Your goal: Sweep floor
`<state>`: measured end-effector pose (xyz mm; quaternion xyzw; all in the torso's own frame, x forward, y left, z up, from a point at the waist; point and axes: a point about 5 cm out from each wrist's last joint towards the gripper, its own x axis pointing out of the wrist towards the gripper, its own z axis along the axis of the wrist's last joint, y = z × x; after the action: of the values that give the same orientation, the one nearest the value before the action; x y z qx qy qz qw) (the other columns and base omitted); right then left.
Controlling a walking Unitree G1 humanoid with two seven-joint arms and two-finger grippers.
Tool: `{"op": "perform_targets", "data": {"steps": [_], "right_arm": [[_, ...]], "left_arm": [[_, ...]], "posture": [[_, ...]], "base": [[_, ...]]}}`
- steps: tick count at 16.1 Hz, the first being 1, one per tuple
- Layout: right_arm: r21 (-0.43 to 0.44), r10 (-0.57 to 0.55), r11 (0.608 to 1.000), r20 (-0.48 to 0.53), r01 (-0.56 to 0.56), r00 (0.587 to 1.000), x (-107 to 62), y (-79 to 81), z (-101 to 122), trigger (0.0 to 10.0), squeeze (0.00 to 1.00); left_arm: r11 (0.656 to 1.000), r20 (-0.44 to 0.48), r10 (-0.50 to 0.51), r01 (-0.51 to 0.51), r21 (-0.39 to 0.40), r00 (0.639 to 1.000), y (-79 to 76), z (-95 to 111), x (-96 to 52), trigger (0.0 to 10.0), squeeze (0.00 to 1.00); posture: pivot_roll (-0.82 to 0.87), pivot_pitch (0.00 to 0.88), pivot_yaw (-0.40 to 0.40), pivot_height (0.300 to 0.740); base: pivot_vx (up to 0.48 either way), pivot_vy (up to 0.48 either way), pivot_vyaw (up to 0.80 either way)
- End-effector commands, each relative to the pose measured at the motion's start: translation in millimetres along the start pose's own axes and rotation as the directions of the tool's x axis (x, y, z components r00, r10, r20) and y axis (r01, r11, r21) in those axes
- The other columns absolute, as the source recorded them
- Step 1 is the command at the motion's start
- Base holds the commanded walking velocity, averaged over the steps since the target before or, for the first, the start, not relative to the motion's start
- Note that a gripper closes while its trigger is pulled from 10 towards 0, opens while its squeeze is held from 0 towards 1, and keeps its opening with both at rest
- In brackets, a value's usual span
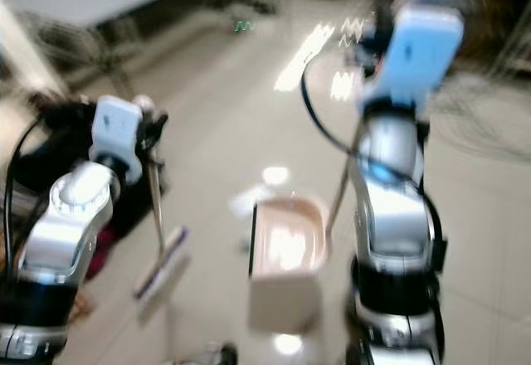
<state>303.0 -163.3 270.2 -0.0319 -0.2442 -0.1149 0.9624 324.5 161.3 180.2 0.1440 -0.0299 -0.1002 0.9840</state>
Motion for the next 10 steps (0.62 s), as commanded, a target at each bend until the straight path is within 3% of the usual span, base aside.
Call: {"op": "perform_targets", "data": {"steps": [1,3,5,10], "right_arm": [[-0.02,-0.001,1.0,0.005,0.001,1.0,-3.4,-2.3,-1.0,10.0,0.0],[-0.067,0.056,0.996,-0.105,-0.063,0.993,-26.8,-4.1,-29.0,10.0,0.0],[-0.103,0.071,0.991,-0.126,-0.085,0.989,-39.8,-7.2,-40.4,10.0,0.0],[-0.064,0.122,0.989,-0.162,-0.134,0.979,-49.4,-9.7,-53.8,10.0,0.0]], "left_arm": [[1.0,0.002,-0.007,0.007,0.002,1.0,-1.6,1.4,-2.3,10.0,0.0],[0.999,-0.037,-0.028,0.027,-0.037,0.999,-13.0,-9.7,-8.5,10.0,0.0],[0.998,-0.067,-0.038,0.034,-0.06,0.997,-20.2,-19.7,-12.8,10.0,0.0],[0.997,-0.078,-0.032,0.027,-0.066,0.996,-22.7,-21.8,-21.4,10.0,0.0]], "posture": [[-0.08,0.055,0.07,0.74],[-0.08,0.055,0.066,0.74],[-0.08,0.056,0.058,0.74],[-0.06,0.063,0.009,0.74]], "base": [[0.0,0.0,0.8],[0.0,0.0,0.8],[0.0,0.0,0.8],[0.0,0.0,0.8]]}}
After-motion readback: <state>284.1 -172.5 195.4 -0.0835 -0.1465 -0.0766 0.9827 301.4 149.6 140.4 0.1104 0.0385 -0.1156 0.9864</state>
